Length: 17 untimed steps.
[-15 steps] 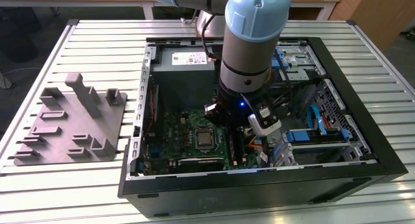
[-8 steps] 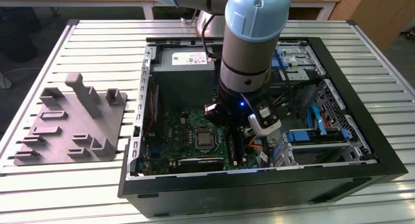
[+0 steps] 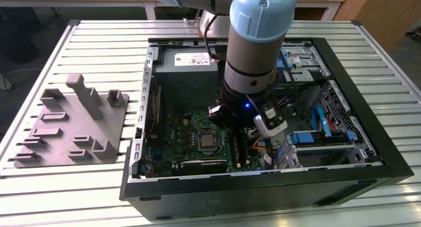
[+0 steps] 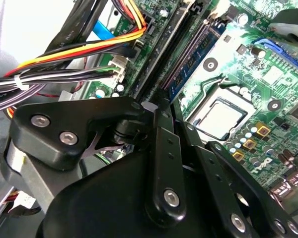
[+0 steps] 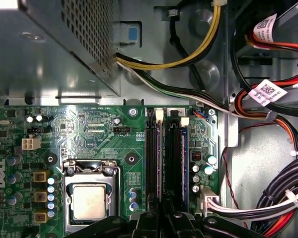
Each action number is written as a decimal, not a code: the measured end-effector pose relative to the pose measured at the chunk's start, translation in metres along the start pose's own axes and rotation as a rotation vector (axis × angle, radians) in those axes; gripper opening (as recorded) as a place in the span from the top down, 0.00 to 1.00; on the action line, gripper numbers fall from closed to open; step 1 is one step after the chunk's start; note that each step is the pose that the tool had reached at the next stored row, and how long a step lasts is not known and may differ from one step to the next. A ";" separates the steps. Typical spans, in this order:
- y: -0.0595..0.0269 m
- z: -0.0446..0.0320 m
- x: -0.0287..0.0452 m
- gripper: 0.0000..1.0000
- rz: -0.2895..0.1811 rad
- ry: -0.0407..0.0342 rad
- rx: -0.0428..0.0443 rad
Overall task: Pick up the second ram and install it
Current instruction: 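Insert the second ram into the second slot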
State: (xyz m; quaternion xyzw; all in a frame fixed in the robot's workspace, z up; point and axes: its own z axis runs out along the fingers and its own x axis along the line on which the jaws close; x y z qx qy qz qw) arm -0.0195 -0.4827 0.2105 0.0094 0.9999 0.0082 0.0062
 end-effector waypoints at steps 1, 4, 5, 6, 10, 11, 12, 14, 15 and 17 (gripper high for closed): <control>0.0000 0.0000 0.0000 0.86 -0.001 0.0000 0.0004; 0.0000 0.0000 0.0000 0.86 -0.003 0.0001 0.0008; 0.0000 0.0000 -0.0001 0.86 -0.004 0.0002 0.0010; 0.0000 0.0000 -0.0004 0.86 -0.006 0.0005 0.0013; 0.0000 0.0004 -0.0006 0.86 -0.019 0.0010 0.0018; 0.0000 0.0010 -0.0006 0.86 -0.019 0.0010 0.0017; 0.0000 0.0020 -0.0006 0.86 -0.019 0.0011 0.0019; -0.0001 0.0035 -0.0006 0.86 -0.020 0.0011 0.0020; -0.0001 0.0040 -0.0006 0.86 -0.020 0.0012 0.0021; -0.0001 0.0052 -0.0006 0.86 -0.020 0.0012 0.0023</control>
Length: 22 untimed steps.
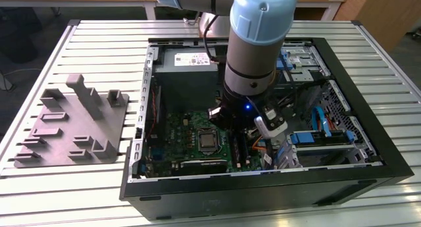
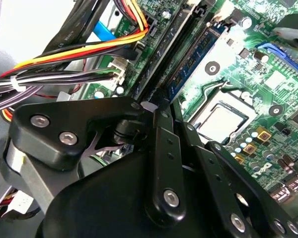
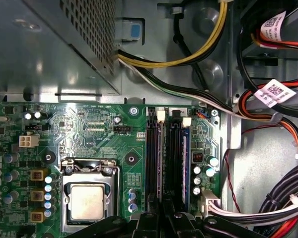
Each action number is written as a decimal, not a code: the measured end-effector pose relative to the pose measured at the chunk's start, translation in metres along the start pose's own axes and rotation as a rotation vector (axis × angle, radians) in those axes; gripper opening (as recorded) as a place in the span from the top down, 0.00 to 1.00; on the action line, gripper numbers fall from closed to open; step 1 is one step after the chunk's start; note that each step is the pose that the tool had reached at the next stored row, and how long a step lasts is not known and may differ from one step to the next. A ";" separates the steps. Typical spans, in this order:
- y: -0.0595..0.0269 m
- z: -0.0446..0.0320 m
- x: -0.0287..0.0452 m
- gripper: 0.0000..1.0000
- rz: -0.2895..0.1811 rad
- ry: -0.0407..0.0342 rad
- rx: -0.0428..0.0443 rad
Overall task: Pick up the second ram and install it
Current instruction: 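Insert the second ram into the second slot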
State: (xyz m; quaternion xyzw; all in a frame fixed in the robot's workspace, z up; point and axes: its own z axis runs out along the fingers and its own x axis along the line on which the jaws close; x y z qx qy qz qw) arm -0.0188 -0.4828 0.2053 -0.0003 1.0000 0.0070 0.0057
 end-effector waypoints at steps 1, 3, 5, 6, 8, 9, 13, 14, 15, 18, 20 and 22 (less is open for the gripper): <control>0.0000 0.0010 0.0000 0.86 0.000 0.0000 -0.0002; -0.0001 0.0024 0.0001 0.86 0.000 0.0001 0.0002; -0.0001 0.0028 0.0001 0.86 0.000 0.0000 0.0000; 0.0000 0.0030 0.0000 0.86 0.000 -0.0001 -0.0002; -0.0001 0.0035 0.0001 0.86 0.000 0.0000 -0.0001; -0.0001 0.0035 0.0001 0.86 0.000 0.0001 0.0000; 0.0000 0.0038 0.0000 0.86 0.000 -0.0001 -0.0004; 0.0006 0.0048 -0.0002 0.86 0.000 -0.0012 -0.0043; 0.0006 0.0052 -0.0001 0.85 0.000 -0.0010 -0.0039; 0.0000 0.0032 0.0000 0.79 0.000 -0.0001 -0.0005; 0.0001 -0.0026 0.0000 0.79 0.000 0.0000 -0.0002; 0.0002 -0.0114 -0.0001 0.79 0.000 -0.0001 -0.0005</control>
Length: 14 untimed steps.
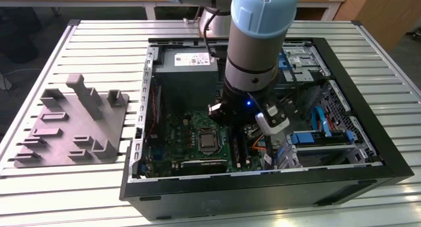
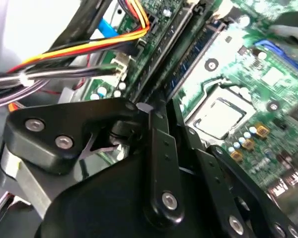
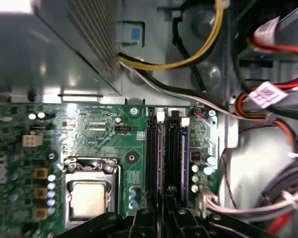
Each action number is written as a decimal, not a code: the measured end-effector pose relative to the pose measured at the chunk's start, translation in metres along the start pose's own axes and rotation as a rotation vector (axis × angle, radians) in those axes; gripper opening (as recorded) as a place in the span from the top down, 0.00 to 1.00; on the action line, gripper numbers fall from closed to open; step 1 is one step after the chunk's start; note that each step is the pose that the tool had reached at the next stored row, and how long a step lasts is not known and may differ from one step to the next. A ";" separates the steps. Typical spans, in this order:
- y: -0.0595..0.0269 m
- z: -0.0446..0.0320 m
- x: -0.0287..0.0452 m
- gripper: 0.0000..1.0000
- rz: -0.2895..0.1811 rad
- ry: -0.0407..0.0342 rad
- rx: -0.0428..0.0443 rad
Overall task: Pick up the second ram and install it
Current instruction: 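Insert the second ram into the second slot, then press down the second ram until it locks into place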
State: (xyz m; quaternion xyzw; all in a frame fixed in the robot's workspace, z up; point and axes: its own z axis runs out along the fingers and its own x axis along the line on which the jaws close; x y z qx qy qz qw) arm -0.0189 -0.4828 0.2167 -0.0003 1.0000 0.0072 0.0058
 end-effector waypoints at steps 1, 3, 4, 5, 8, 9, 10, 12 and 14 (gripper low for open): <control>0.0001 -0.0049 -0.0001 0.79 0.000 0.0000 -0.0001; 0.0003 -0.0139 -0.0002 0.79 0.000 0.0000 0.0000; 0.0007 -0.0184 -0.0003 0.79 0.000 0.0000 0.0007; 0.0010 -0.0220 -0.0004 0.80 0.000 0.0001 0.0013; 0.0016 -0.0268 -0.0004 0.90 0.000 0.0000 0.0013; 0.0017 -0.0273 -0.0004 0.90 0.000 0.0000 0.0012; 0.0017 -0.0274 -0.0004 0.90 0.000 -0.0001 0.0009; 0.0017 -0.0274 -0.0004 0.90 0.000 -0.0001 0.0010; 0.0017 -0.0281 -0.0004 0.90 0.000 0.0000 0.0013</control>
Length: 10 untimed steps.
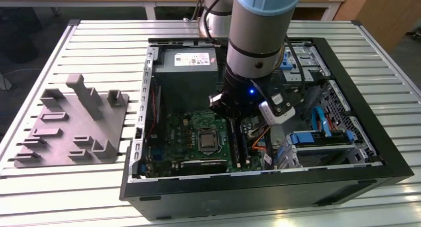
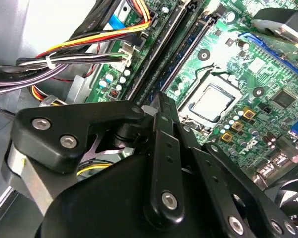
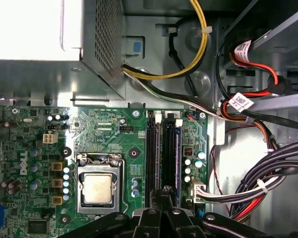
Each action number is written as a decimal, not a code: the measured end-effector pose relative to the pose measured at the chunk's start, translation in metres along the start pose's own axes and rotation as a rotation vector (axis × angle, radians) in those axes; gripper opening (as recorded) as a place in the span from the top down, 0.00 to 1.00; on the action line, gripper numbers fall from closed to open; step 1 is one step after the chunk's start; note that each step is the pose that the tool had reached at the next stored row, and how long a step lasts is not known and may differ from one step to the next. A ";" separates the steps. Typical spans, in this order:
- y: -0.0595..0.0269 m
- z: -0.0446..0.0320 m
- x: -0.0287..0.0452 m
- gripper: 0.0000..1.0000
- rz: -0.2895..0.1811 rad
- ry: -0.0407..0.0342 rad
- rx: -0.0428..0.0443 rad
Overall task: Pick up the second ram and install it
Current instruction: 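Press down the second ram until it locks into place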
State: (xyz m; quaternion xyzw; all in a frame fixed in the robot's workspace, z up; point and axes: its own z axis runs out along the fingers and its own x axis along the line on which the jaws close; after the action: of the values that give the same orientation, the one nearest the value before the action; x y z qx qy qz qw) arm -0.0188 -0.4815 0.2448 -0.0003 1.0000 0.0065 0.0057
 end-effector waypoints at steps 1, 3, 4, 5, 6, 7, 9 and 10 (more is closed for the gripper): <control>0.0000 0.0000 0.0000 0.90 0.000 0.0001 0.0002; 0.0001 0.0004 0.0002 0.90 0.000 0.0000 0.0000; 0.0003 0.0006 0.0002 0.90 0.000 0.0000 -0.0001; 0.0008 0.0008 0.0003 0.90 0.000 0.0000 -0.0002; 0.0016 0.0010 0.0003 0.90 0.000 0.0000 -0.0001; 0.0023 0.0012 0.0003 0.90 0.000 0.0000 -0.0001; 0.0032 0.0017 0.0002 0.90 0.000 -0.0001 -0.0001; 0.0036 0.0020 0.0003 0.90 0.000 -0.0001 -0.0004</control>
State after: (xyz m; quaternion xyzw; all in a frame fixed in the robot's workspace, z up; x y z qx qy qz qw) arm -0.0191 -0.4779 0.2428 -0.0003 1.0000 0.0067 0.0058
